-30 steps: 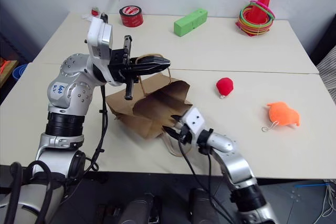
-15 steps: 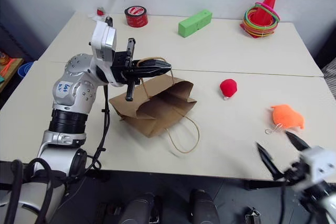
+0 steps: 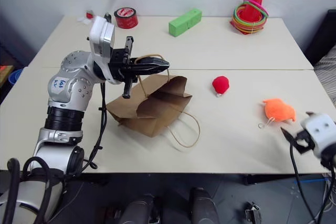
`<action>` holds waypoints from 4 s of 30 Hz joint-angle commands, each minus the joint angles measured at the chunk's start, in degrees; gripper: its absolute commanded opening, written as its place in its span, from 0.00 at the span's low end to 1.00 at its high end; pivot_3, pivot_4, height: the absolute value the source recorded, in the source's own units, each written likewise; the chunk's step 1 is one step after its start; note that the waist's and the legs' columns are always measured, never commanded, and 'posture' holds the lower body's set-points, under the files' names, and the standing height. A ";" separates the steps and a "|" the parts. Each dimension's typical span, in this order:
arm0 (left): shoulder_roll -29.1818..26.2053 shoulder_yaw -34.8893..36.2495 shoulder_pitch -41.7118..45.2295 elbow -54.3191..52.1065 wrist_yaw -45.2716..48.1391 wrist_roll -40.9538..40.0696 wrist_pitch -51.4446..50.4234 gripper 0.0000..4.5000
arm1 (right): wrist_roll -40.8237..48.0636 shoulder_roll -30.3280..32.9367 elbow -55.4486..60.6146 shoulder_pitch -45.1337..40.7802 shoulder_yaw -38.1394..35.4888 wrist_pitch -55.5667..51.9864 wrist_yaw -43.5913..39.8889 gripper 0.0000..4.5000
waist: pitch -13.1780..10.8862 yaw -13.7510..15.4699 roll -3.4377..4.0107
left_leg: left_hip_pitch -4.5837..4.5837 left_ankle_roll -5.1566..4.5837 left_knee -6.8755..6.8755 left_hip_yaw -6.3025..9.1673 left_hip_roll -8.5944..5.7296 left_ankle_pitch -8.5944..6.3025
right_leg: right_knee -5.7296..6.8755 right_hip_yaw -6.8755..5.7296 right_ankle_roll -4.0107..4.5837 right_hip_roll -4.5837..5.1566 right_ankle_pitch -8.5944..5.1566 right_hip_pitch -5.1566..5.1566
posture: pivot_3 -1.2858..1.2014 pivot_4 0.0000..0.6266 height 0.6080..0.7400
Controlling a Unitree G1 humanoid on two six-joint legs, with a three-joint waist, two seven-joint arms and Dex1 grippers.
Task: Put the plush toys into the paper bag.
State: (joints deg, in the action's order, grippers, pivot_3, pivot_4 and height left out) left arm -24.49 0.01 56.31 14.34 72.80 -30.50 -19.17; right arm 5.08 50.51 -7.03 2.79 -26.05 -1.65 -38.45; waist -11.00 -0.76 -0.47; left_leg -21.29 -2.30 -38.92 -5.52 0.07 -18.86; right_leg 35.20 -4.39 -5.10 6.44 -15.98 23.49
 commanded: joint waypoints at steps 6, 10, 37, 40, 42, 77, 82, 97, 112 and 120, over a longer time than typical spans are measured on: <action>-1.72 0.77 0.22 -1.84 -0.65 0.78 0.65 0.00 | -5.76 1.73 -23.99 -20.47 13.06 0.20 -0.99 0.49 | -0.04 0.89 0.00 | -0.31 0.03 -0.12 0.05 0.01 0.04 | 0.15 -0.19 -0.05 -0.10 0.00 0.11 | 0.52 0.24 1.00; -2.30 0.88 -1.00 -3.16 -1.05 0.89 0.24 0.00 | -3.70 1.52 -24.67 -22.90 13.15 2.54 -3.52 0.19 | -0.04 0.73 0.00 | -0.29 -0.07 -0.18 0.08 0.00 0.03 | -0.08 -0.18 -0.24 -0.08 0.11 -0.08 | 0.52 0.24 1.00; -2.18 0.21 -3.43 -7.02 -0.61 -0.27 -3.21 0.00 | -0.09 -24.31 15.00 -33.96 47.01 -13.84 -8.30 0.01 | -0.10 0.55 0.03 | -0.43 0.03 -0.20 0.07 0.00 0.00 | 0.14 -0.18 -0.17 -0.11 0.07 0.21 | 0.52 0.24 1.00; -2.03 0.30 -3.48 -7.22 -0.81 -0.37 -3.19 0.00 | -0.80 -24.37 15.21 -34.76 46.87 -14.74 -8.74 0.01 | -0.10 0.53 0.03 | -0.43 0.03 -0.20 0.08 0.01 0.01 | 0.17 -0.21 -0.17 -0.14 0.07 0.22 | 0.52 0.24 1.00; -2.04 0.40 -3.70 -7.42 -0.76 -0.57 -3.34 0.00 | -1.19 -24.47 14.90 -35.10 46.65 -14.59 -8.72 0.01 | -0.10 0.74 0.03 | -0.43 0.03 -0.20 0.11 0.00 0.00 | 0.16 -0.22 -0.17 -0.13 0.07 0.20 | 0.52 0.24 1.00; -3.72 1.99 -4.98 -5.98 -0.78 0.99 0.86 0.00 | 21.22 -22.23 15.90 -26.78 26.01 -17.79 -22.14 0.99 | -0.10 -0.31 0.03 | -0.46 0.00 -0.18 0.18 -0.01 -0.02 | 0.21 -0.26 -0.12 -0.03 0.05 0.22 | 0.52 0.24 1.00; -3.04 3.09 -5.86 -4.67 -0.09 1.76 8.17 0.00 | 18.83 -17.78 18.85 -11.90 13.88 -12.27 -15.85 0.99 | -0.11 0.72 0.01 | -0.45 -0.03 -0.17 0.12 -0.04 -0.05 | 0.17 -0.23 -0.14 -0.01 0.06 0.21 | 0.52 0.24 1.00; -7.53 3.41 -2.84 -1.92 6.50 -1.87 1.78 0.00 | 2.96 -20.64 -3.23 -32.77 17.40 -17.90 9.34 0.99 | -0.13 -1.01 0.01 | -0.01 0.17 -0.11 -0.22 0.10 0.04 | 0.43 0.12 0.03 -0.08 -0.04 0.23 | 0.52 0.24 1.00; -9.83 4.09 -4.64 -5.63 4.74 -3.04 -0.75 0.00 | 0.09 -21.83 -32.21 -52.34 23.52 -16.60 1.64 0.33 | -0.14 -0.85 0.01 | -1.15 0.00 -0.22 0.03 -0.13 0.20 | 0.56 -0.19 -0.07 0.02 0.01 1.04 | 0.52 0.24 1.00; -8.79 4.08 -4.45 -7.17 4.39 -4.53 -2.87 0.00 | 16.69 -20.44 10.24 -38.44 29.99 -34.06 -17.66 0.11 | -0.14 -1.07 0.02 | -1.15 0.01 -0.21 0.03 -0.07 0.20 | 0.56 -0.17 -0.08 -0.03 0.02 1.06 | 0.52 0.24 1.00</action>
State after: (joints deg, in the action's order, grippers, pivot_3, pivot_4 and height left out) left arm -33.12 3.11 51.09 9.31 77.29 -33.60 -21.84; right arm 18.52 30.67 -4.17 -35.16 2.94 -32.29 -55.49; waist -11.13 -1.83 -0.45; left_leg -22.38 -2.28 -39.13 -5.51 0.02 -18.66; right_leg 35.82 -4.58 -5.18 6.41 -15.96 24.54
